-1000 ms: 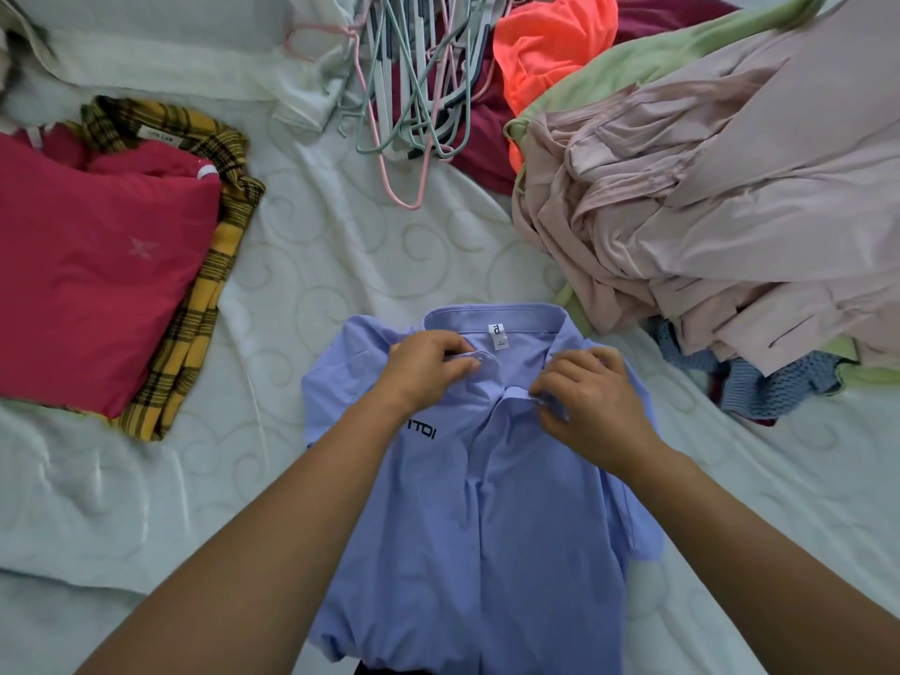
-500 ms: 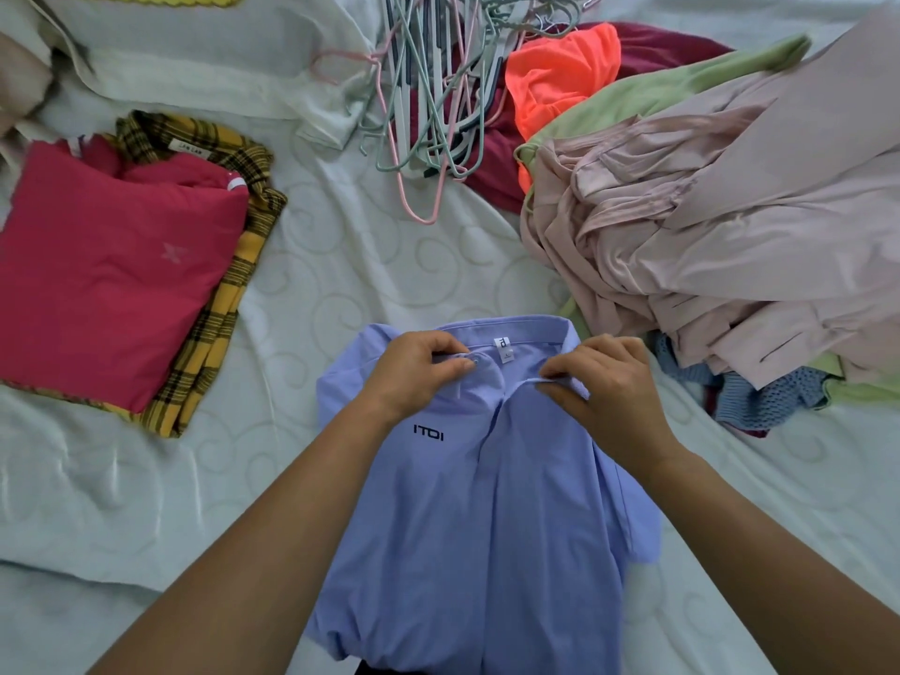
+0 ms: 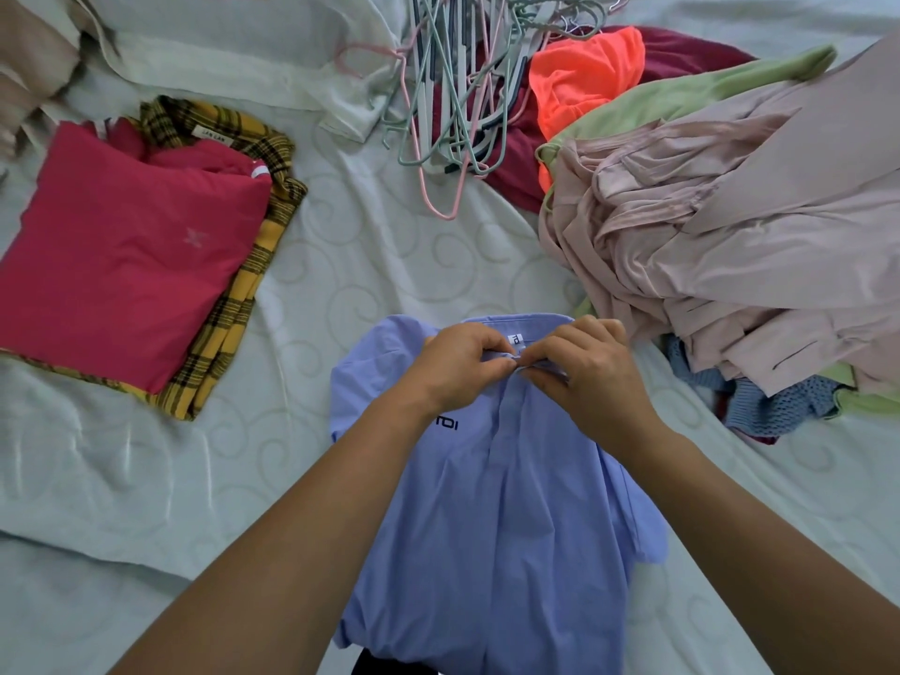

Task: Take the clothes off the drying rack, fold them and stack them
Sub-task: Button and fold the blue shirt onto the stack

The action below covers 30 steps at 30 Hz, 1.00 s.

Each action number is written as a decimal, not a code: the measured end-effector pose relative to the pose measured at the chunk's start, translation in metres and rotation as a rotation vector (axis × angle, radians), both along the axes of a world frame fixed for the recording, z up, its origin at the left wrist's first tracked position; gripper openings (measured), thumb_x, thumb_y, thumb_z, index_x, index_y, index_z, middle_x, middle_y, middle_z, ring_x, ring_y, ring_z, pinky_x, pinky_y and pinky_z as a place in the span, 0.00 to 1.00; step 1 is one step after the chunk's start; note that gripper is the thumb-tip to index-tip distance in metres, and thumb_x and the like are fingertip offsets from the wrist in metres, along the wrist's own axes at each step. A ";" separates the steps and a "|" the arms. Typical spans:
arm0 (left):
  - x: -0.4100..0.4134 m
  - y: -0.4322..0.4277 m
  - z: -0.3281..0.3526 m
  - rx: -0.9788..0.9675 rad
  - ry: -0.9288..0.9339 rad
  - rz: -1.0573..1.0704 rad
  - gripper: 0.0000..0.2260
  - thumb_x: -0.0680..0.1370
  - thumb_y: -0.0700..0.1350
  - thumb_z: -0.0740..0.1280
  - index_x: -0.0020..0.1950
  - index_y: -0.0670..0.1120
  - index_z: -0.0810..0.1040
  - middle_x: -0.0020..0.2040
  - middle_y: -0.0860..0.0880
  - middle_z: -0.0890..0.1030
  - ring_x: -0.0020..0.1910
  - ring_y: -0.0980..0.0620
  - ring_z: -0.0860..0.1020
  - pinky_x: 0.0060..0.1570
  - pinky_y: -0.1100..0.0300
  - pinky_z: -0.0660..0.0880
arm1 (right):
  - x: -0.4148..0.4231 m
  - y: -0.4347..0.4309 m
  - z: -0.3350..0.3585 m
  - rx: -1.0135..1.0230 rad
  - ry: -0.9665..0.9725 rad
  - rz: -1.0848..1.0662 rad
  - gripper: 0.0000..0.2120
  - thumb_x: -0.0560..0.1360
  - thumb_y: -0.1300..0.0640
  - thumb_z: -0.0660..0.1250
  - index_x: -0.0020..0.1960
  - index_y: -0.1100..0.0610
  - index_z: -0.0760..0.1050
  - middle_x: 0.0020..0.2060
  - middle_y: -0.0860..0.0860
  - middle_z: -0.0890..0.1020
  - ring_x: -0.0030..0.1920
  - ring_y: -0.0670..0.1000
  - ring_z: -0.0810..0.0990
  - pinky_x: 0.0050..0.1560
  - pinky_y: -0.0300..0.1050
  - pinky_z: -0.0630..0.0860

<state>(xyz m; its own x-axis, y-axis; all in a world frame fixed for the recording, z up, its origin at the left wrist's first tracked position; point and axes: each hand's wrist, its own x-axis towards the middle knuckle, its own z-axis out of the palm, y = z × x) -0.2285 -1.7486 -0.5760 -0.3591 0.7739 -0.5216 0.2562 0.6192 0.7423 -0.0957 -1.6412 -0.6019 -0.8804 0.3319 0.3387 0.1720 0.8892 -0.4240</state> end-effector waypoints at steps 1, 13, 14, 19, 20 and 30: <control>0.000 0.000 0.000 -0.003 0.011 -0.020 0.04 0.74 0.46 0.67 0.43 0.49 0.81 0.38 0.55 0.77 0.47 0.48 0.79 0.56 0.43 0.73 | 0.000 -0.001 -0.001 -0.009 -0.005 -0.003 0.10 0.72 0.51 0.64 0.38 0.55 0.80 0.32 0.47 0.79 0.39 0.48 0.69 0.44 0.44 0.62; -0.002 -0.003 -0.005 -0.014 0.101 -0.117 0.06 0.78 0.43 0.64 0.50 0.45 0.80 0.48 0.47 0.80 0.51 0.47 0.77 0.59 0.46 0.70 | 0.002 -0.007 -0.007 -0.108 -0.200 -0.047 0.14 0.72 0.48 0.59 0.41 0.55 0.80 0.33 0.49 0.76 0.38 0.49 0.71 0.40 0.39 0.52; -0.001 -0.004 -0.006 -0.016 0.100 -0.131 0.07 0.78 0.43 0.64 0.50 0.45 0.80 0.49 0.47 0.80 0.52 0.47 0.77 0.59 0.46 0.70 | 0.001 -0.006 -0.008 -0.122 -0.213 -0.040 0.14 0.72 0.48 0.59 0.40 0.55 0.79 0.33 0.49 0.76 0.39 0.48 0.69 0.39 0.40 0.52; 0.000 -0.003 -0.007 -0.061 0.155 -0.227 0.09 0.79 0.42 0.61 0.56 0.46 0.79 0.55 0.48 0.78 0.57 0.49 0.74 0.63 0.48 0.65 | -0.002 -0.001 -0.011 -0.055 -0.272 0.039 0.14 0.70 0.47 0.58 0.37 0.55 0.77 0.29 0.48 0.75 0.33 0.53 0.75 0.36 0.43 0.49; 0.001 -0.002 -0.006 -0.064 0.170 -0.227 0.10 0.79 0.42 0.61 0.56 0.46 0.79 0.55 0.48 0.78 0.57 0.50 0.73 0.63 0.48 0.65 | -0.003 0.000 -0.011 -0.047 -0.269 0.047 0.14 0.69 0.48 0.58 0.35 0.55 0.77 0.29 0.48 0.74 0.32 0.54 0.75 0.36 0.43 0.49; 0.004 0.003 -0.001 -0.012 0.113 -0.109 0.09 0.78 0.39 0.62 0.54 0.43 0.79 0.50 0.47 0.79 0.53 0.48 0.75 0.62 0.45 0.67 | -0.009 -0.006 -0.015 -0.181 -0.150 -0.007 0.08 0.67 0.54 0.60 0.33 0.58 0.70 0.29 0.50 0.69 0.35 0.47 0.61 0.36 0.42 0.48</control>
<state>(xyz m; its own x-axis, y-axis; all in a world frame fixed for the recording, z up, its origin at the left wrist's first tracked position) -0.2242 -1.7459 -0.5771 -0.3301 0.8053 -0.4925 0.4039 0.5921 0.6974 -0.1049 -1.6475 -0.6166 -0.9141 0.3811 0.1386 0.2508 0.7998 -0.5453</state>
